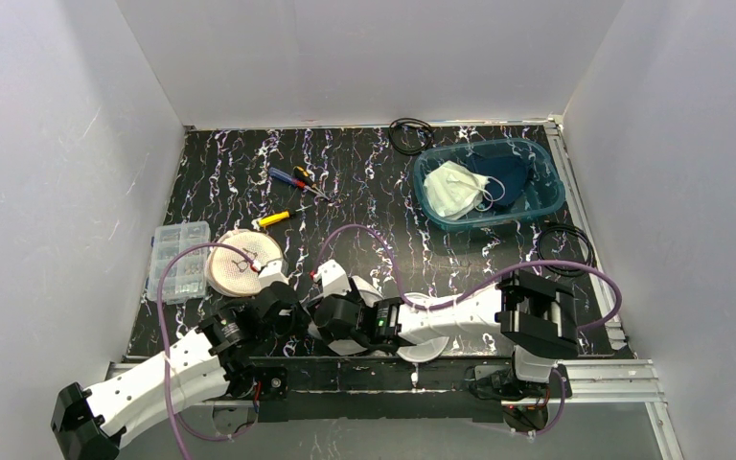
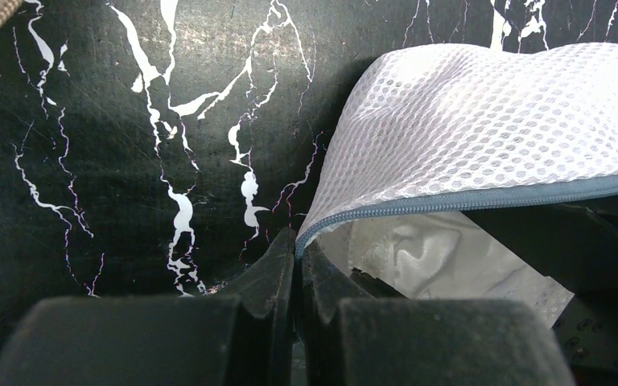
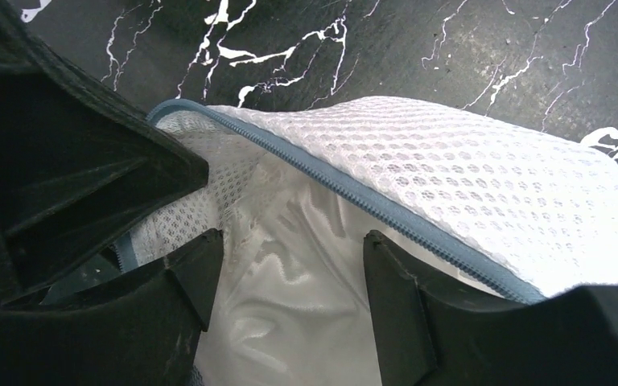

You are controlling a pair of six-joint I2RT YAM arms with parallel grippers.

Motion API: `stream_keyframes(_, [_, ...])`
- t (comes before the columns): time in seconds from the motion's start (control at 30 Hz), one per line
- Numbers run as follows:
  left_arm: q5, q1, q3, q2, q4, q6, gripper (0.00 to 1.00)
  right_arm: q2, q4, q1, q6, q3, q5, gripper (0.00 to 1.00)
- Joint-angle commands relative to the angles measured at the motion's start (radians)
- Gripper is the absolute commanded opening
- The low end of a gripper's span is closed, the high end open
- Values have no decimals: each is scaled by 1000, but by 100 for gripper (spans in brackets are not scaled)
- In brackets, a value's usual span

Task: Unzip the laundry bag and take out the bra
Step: Pick up the bra from the laundry bag.

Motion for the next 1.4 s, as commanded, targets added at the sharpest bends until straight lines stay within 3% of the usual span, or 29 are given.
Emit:
stream_keyframes(0.0, [-7, 2, -10, -12, -35, -9, 0, 27, -11, 4, 25, 2, 49, 74])
stream_keyframes(0.17, [-5, 2, -8, -17, -38, -9, 0, 92, -53, 5, 37, 7, 63, 74])
stream_keyframes(0.27, [-2, 2, -10, -22, -41, -11, 0, 112, -71, 5, 64, -16, 87, 70])
stream_keyframes(0.33, [-2, 2, -14, -27, -42, -12, 0, 108, -75, 4, 77, -37, 100, 59])
stream_keyframes(0.53, [-3, 1, -12, -23, -41, -11, 0, 50, -61, 5, 88, -81, 111, 15])
stream_keyframes(0.63, [-8, 3, -3, -16, -45, -7, 0, -15, -39, 4, 74, -104, 100, 2])
stream_keyframes(0.77, [-11, 2, 5, -14, -48, -1, 0, -143, 23, 5, 51, -174, 67, 1])
stream_keyframes(1.03, [-14, 2, 16, -4, -36, 0, 0, -389, 224, 5, -76, -292, -170, 1])
stream_keyframes(1.37, [9, 2, 93, 63, 11, 28, 0, -479, 297, 4, -209, -285, -456, 1])
